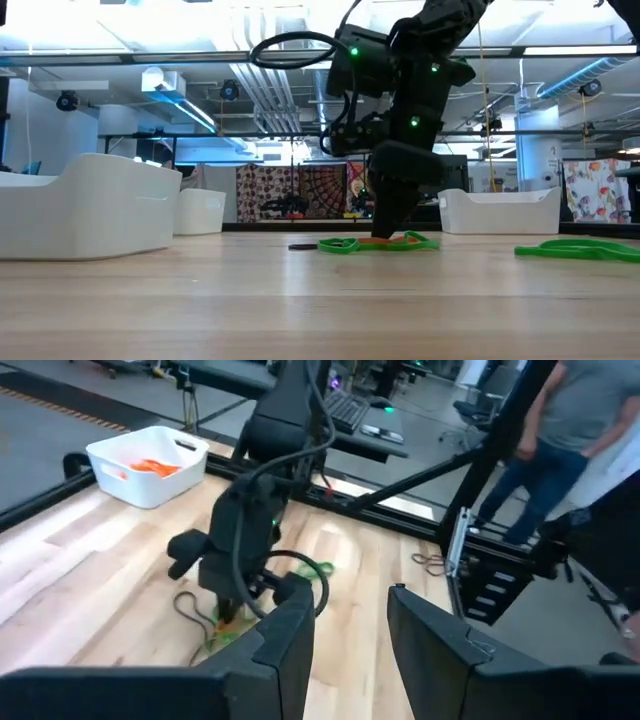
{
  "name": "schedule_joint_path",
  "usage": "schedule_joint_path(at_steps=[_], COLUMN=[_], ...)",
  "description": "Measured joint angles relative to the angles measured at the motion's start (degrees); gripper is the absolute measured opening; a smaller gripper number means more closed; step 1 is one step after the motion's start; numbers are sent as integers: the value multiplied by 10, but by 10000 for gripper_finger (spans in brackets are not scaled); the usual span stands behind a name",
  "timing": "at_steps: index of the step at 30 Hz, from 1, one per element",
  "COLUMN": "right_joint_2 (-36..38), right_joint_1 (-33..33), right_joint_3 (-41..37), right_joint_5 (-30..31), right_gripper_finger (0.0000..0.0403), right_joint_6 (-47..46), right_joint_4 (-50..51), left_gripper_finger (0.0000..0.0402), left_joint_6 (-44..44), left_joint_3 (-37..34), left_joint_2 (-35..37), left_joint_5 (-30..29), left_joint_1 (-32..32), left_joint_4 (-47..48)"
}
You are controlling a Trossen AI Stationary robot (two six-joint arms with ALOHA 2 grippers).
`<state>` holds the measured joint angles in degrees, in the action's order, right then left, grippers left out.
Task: Sort rubber bands into baskets
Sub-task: Put the orange rubber band into the top right white bin
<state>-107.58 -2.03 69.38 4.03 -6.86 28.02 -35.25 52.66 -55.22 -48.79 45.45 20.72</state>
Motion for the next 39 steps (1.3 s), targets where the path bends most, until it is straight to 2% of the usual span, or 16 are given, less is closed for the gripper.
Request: schedule_joint_path(at_steps=[4,8,13,16,18,21,23,27,31,35,39], right_joint_2=[9,39,113,172,210,262,288,312,312,293,283], right_joint_1=[8,13,18,39,66,126,177,295,399,481,535], right_joint_3=[9,40,73,78,73,55,42,-1,-62,-128,-170], right_joint_5=[-15,-26,-25,16,56,113,148,171,172,170,176], right_gripper_finger=[9,9,9,9,9,8,8,8,8,8,8], right_joint_6=[-28,-4,28,22,11,-14,-38,-84,-106,-160,-209], right_joint_4=[43,122,154,156,161,180,199,220,177,119,115], left_gripper_finger=[114,114,114,114,114,114,114,114,114,114,114], left_joint_6=[2,-6,-18,-17,-21,-19,-17,-19,-34,-45,-37], left_joint_3=[0,0,0,0,0,0,0,0,0,0,0], left_joint_2=[0,0,0,0,0,1,0,0,-2,-20,-38], left_joint_5=[-3,-4,10,13,16,72,79,88,230,318,411], left_joint_1=[0,0,0,0,0,-6,-12,-31,-80,-162,-252], left_joint_4=[13,41,48,47,44,43,43,43,44,100,138])
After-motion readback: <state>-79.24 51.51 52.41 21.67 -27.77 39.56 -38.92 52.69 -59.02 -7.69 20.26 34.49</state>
